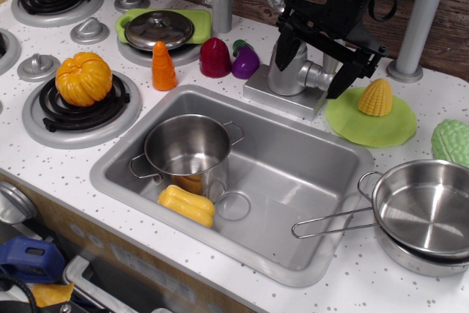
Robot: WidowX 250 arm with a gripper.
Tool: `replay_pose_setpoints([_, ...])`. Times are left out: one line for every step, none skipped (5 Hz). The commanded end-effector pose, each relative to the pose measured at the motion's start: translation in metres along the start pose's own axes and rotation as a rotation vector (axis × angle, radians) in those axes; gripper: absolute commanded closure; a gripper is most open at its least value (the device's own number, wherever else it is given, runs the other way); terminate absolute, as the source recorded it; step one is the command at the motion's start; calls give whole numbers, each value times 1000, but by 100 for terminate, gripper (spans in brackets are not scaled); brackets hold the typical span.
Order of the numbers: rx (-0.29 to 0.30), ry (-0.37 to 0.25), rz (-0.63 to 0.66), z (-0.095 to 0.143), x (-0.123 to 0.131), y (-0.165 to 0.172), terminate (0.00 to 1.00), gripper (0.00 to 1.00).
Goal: Turn lever vertical to front
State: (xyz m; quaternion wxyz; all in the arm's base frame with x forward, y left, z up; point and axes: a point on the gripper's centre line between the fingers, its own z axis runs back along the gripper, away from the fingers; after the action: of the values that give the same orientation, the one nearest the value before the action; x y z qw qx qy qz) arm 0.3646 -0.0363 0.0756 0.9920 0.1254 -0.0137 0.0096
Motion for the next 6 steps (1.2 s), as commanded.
replay_pose_setpoints([0,0,0,0,0,0,0,0])
replay_pose_setpoints([-1,-43,18,7,2,-2,0,0])
replay_pose_setpoints([9,-124,30,15,6,-4,0,0])
replay_pose_setpoints([-26,-191,37,27,12,0,0,0])
replay_pose_setpoints([46,-240,34,36,23,4,0,0])
replay_pose_setpoints([38,-281,20,43,35,10,0,0])
